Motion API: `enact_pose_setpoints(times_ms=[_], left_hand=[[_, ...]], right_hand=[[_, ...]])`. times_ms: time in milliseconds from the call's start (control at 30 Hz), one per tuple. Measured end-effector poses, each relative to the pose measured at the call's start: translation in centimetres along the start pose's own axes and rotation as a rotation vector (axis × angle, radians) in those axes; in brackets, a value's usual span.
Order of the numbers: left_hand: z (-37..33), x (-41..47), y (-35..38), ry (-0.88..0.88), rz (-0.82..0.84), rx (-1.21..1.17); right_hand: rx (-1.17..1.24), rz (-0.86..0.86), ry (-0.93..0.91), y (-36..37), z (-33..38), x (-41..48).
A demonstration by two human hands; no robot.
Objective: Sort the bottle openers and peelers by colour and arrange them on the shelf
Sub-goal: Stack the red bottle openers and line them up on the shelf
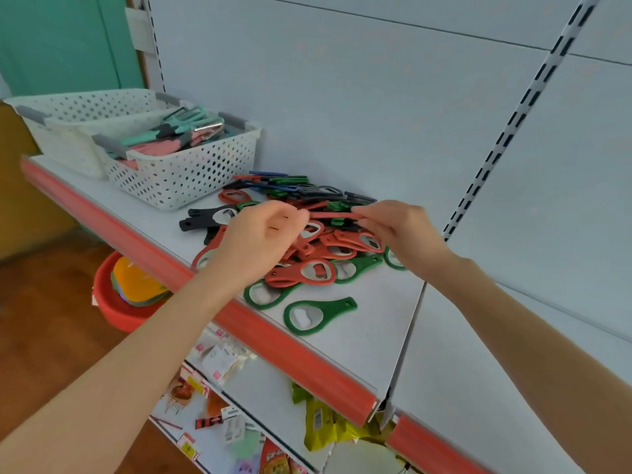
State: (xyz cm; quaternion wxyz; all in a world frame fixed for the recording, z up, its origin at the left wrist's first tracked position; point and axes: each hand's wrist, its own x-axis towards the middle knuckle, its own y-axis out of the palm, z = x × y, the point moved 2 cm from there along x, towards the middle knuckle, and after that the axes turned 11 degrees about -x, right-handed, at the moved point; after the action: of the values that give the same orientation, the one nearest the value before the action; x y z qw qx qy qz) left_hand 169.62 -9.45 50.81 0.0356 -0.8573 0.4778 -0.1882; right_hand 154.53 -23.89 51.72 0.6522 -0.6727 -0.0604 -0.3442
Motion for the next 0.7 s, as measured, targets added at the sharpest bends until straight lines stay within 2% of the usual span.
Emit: enact_pose_setpoints(times_ms=[100, 167, 267, 367, 433, 533, 633, 700], left_hand=[[-0.7, 1.1, 0.9, -0.308, 0.206, -0.428], [-0.6, 1.5, 0.3, -0.333, 0.212, -0.459], [0.8, 2.3, -1.9, -0.349, 0.065, -0.47], [2.1, 3.1, -3.8, -0.404, 0.033, -0.512], [3.0, 3.7, -4.7, -0.425, 0.052, -0.547], [4.0, 4.6, -5.9, -0.393, 0.032, -0.533], [4.5, 5.4, -6.2, -0.335, 0.032, -0.578], [4.3, 5.5, -5.5, -0.365, 0.1, -0.689]], right_hand=[[0.063, -0.065, -0.164, 0.1, 2.2, 0.4], [0.16, -0.01, -0.014, 0.4, 3.0, 0.9], [0.125, 0.149, 0.285, 2.0, 3.4, 1.2], [-0.011, 0.364, 0.335, 4.2, 5.3, 2.0], [-0.044, 0.399, 0.337, 4.9, 6.2, 2.6], [0.021, 0.307, 0.5, 2.8, 6.2, 3.4], [0.276, 0.005, 0.779, -0.3, 6.7, 3.8], [0.485, -0.143, 0.885, -0.4, 8.7, 4.0]])
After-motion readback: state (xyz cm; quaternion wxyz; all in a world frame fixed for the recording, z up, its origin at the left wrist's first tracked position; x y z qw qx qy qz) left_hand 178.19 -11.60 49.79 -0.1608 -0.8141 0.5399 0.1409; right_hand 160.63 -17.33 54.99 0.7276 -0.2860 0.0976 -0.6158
